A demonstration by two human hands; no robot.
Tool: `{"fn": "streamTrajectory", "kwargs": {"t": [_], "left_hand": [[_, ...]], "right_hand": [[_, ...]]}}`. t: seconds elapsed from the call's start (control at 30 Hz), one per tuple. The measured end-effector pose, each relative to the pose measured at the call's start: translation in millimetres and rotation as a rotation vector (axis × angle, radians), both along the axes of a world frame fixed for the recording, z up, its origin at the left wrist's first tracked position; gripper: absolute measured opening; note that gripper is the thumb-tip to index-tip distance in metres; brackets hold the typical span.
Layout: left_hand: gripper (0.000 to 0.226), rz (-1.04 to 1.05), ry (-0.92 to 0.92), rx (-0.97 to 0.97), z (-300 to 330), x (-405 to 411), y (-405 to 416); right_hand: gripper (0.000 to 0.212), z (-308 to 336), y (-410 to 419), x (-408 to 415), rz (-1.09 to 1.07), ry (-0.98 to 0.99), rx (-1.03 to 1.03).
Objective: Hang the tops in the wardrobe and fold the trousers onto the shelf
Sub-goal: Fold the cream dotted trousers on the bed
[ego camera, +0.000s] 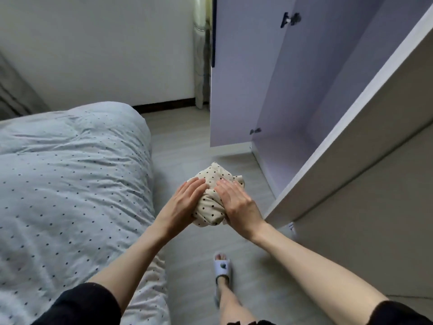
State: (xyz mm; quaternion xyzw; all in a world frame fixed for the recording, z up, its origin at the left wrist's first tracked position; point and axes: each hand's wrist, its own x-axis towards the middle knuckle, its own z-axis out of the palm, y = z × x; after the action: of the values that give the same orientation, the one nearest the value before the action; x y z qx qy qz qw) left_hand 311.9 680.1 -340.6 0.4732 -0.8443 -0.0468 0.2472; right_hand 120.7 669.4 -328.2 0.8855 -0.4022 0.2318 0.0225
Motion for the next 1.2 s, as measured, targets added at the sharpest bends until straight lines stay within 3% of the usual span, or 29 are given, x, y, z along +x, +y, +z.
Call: {"fn": "streamTrajectory", "kwargs": {"t": [0.1,0.37,0.7,1.0,1.2], "left_hand": [[0.072,0.02,0.007,-0.023,-2,15,-72],[0.076,-0.072,0.054,-0.012,10,46,-258],[0.054,-0.456,-0.005,-0.222,91,12,-512],[0.068,-0.732,0.11,-0.354,196,-97,-622],[0.07,-0.818,0.21,-0.455,265,-198,-677]], "right_hand": [[0.06,-2,-76,15,-0.009,0.026,0.002],[0.05,11,-245,49,-0.121,-0.028,-0.035],[0.03,87,-425,23,-0.469,0.038,-0.258],[0.052,196,-483,-55,-0.784,0.16,-0.35],[0.082,270,-520,-137,-0.949,0.193,-0.354]]}}
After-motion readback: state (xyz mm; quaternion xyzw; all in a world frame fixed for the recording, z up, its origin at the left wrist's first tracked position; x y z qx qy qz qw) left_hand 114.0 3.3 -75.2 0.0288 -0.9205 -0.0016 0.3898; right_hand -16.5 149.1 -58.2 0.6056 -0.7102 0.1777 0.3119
